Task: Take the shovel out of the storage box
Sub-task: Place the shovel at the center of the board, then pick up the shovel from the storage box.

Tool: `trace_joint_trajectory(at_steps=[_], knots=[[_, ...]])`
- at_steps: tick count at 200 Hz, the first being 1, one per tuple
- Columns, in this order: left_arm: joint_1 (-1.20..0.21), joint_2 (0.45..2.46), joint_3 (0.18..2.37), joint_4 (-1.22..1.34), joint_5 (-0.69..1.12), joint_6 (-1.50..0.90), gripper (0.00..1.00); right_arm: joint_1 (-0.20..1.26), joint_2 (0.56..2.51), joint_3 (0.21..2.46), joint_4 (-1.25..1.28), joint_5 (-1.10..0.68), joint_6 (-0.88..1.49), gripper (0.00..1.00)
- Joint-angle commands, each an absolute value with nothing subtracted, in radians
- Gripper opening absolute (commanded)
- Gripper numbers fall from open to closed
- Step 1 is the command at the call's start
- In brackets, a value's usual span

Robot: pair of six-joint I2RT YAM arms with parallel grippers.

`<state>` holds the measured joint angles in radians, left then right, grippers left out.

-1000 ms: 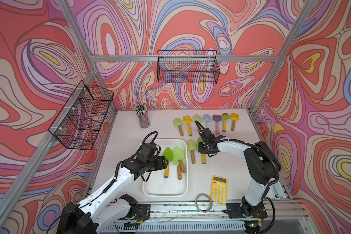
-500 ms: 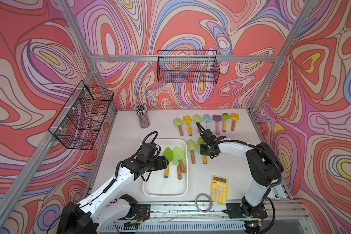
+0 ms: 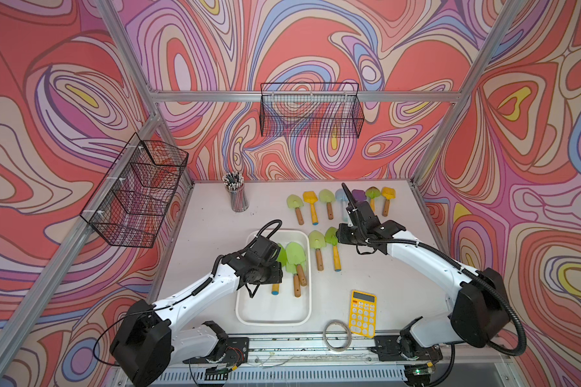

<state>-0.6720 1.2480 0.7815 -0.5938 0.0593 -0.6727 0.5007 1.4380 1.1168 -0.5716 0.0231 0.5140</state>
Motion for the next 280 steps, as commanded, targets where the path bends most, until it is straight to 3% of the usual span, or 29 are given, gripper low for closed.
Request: trace_joint_trajectory(at_steps=[1, 45, 96, 189, 215, 264, 280], knots=[[-0.721, 1.298, 0.831, -0.693, -0.06, -0.661, 0.59, 0.5, 1.405, 1.117, -0.595, 0.001, 0.518, 0.33], [-0.819, 1.431, 0.908, -0.805, -0.192, -0.675, 0.61, 0.501, 1.373, 1.073, -0.583, -0.012, 0.523, 0.33], [-0.847, 1.509, 0.887, -0.788, -0.199, -0.712, 0.6, 0.5, 1.347, 1.04, -0.573, -0.015, 0.525, 0.34], [-0.876, 1.553, 0.875, -0.741, -0.155, -0.736, 0.5, 0.501, 1.347, 1.019, -0.558, -0.021, 0.52, 0.32], [-0.879, 1.552, 0.87, -0.733, -0.156, -0.738, 0.39, 0.5, 1.344, 1.011, -0.556, -0.02, 0.521, 0.3], [-0.878, 1.533, 0.882, -0.75, -0.163, -0.741, 0.0, 0.5, 1.341, 1.009, -0.555, -0.021, 0.519, 0.27], [-0.878, 1.507, 0.892, -0.773, -0.171, -0.736, 0.0, 0.5, 1.335, 1.008, -0.555, -0.02, 0.52, 0.27]])
